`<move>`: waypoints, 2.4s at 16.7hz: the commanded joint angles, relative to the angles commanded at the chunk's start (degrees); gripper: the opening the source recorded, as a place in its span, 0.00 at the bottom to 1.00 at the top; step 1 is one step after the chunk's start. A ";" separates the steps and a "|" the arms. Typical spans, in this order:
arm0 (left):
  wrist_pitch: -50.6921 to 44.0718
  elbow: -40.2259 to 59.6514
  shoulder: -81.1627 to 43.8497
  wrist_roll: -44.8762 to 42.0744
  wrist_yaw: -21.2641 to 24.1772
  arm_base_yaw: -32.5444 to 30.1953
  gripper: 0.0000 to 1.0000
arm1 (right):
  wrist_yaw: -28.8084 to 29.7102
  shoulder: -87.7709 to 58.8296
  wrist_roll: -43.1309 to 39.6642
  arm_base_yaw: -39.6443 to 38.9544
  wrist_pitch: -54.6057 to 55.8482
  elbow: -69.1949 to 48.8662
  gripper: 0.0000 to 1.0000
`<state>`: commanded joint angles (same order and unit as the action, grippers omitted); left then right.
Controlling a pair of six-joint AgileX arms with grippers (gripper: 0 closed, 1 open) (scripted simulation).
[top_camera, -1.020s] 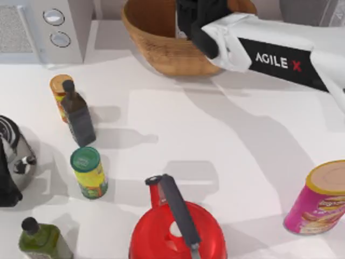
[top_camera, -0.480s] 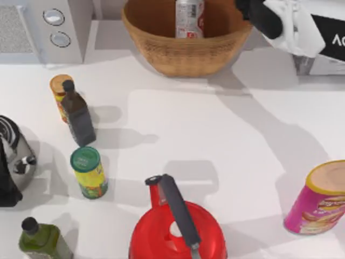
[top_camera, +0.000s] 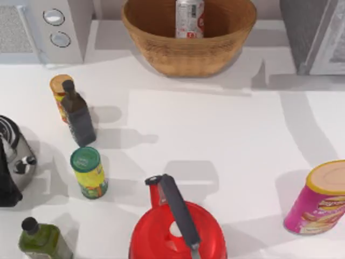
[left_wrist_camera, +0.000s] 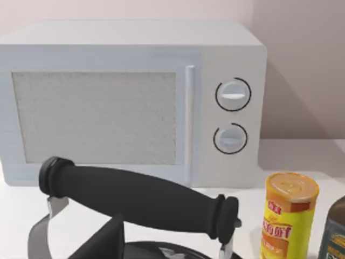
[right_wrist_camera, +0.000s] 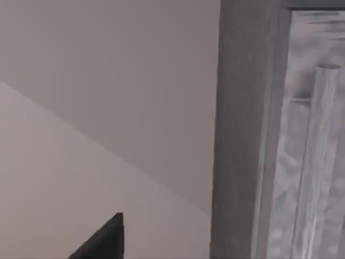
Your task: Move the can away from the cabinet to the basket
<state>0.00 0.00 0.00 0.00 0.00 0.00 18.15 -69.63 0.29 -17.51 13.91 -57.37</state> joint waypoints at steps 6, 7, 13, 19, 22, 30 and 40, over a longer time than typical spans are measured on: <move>0.00 0.00 0.00 0.00 0.00 0.00 1.00 | -9.66 41.98 -0.06 9.32 -7.37 32.56 1.00; 0.00 0.00 0.00 0.00 0.00 0.00 1.00 | -11.10 47.34 -0.07 10.70 -8.46 37.24 1.00; 0.00 0.00 0.00 0.00 0.00 0.00 1.00 | -17.40 67.60 -0.24 16.78 -13.32 55.55 1.00; 0.00 0.00 0.00 0.00 0.00 0.00 1.00 | -18.15 69.63 -0.29 17.51 -13.91 57.37 1.00; 0.00 0.00 0.00 0.00 0.00 0.00 1.00 | -18.44 68.85 -0.27 17.72 -13.39 57.06 1.00; 0.00 0.00 0.00 0.00 0.00 0.00 1.00 | -32.73 47.80 -0.15 31.96 3.56 51.88 1.00; 0.00 0.00 0.00 0.00 0.00 0.00 1.00 | -51.47 18.15 0.97 51.13 25.74 45.41 1.00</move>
<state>0.00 0.00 0.00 0.00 0.00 0.00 -33.33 -51.48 1.26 33.63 39.65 -11.96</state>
